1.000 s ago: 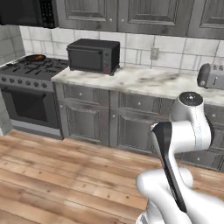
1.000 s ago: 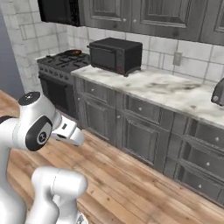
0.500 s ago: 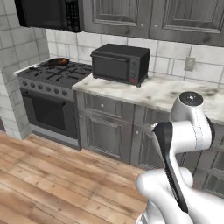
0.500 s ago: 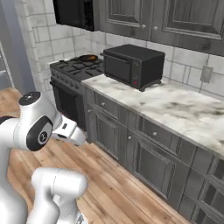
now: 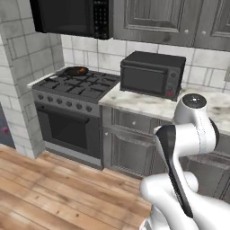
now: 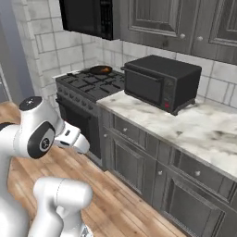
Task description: Take the chicken drumsticks from the pan and place one on each plate on the dining counter.
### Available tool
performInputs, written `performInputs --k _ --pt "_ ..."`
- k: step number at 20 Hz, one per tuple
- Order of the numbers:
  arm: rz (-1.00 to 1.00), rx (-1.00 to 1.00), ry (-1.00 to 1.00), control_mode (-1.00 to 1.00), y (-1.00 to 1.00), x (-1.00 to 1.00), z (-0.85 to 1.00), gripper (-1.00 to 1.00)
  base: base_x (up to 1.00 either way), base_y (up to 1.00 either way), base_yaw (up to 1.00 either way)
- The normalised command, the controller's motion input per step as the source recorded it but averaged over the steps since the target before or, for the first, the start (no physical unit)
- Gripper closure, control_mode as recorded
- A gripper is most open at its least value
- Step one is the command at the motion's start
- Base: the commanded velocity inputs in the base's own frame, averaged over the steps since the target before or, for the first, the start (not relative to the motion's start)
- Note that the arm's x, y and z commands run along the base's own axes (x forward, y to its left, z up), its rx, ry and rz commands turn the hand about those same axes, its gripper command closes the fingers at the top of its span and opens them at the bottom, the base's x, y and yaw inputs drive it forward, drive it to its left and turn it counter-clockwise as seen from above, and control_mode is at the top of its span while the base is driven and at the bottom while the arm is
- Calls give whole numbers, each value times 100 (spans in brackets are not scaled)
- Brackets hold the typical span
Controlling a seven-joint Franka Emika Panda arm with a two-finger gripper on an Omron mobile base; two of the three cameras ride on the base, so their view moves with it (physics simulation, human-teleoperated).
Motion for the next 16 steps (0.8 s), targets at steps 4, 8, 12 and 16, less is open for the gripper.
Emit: performInputs --k 4,8,12,16 --pt "0 0 0 100 0 0 0 -100 90 74 -16" --pt "0 0 0 100 0 0 0 -100 90 68 -27" --pt "0 0 0 100 0 0 0 -100 88 65 -34" --pt "0 0 0 100 0 0 0 -100 87 65 -37"
